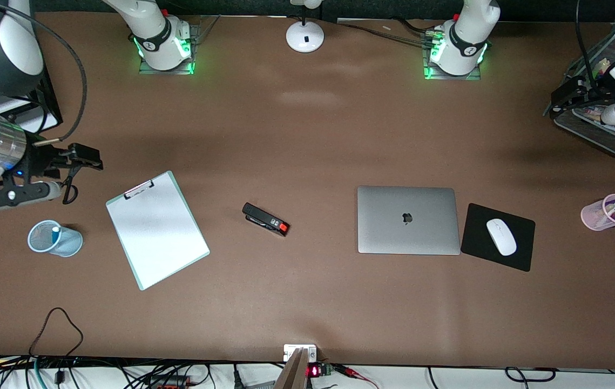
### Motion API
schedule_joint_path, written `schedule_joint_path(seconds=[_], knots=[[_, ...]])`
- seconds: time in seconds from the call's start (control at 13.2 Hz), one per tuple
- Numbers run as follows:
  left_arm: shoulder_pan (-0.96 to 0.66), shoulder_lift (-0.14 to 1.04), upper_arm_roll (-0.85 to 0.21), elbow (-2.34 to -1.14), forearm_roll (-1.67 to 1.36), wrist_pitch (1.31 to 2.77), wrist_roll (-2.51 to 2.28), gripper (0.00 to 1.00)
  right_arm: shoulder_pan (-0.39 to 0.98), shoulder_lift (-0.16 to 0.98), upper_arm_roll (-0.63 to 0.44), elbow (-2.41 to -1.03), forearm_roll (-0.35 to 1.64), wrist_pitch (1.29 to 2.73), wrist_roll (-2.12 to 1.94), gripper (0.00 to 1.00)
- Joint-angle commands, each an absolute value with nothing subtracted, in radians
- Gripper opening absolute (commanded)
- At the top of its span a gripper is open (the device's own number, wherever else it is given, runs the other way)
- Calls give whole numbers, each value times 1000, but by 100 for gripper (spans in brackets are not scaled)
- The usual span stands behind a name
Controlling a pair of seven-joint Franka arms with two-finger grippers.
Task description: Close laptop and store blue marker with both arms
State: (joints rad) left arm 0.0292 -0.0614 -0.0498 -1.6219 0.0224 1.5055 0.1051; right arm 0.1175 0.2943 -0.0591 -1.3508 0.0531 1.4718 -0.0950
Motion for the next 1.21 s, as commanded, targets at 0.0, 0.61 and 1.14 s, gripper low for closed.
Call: schedule_joint_path(seconds=[0.0,0.61,1.14], knots=[[32,-58,-57,-1600,15,1485,106,100,100,224,-69,-1379,14,1430,-38,100],[31,-64,-55,-1601,11,1491,91,100,64,105,-144,-1495,-8,1494,-44,100],[20,-61,-63,-1608,15,1514,28,100,63,-3,-140,-1620,-11,1525,-32,100]])
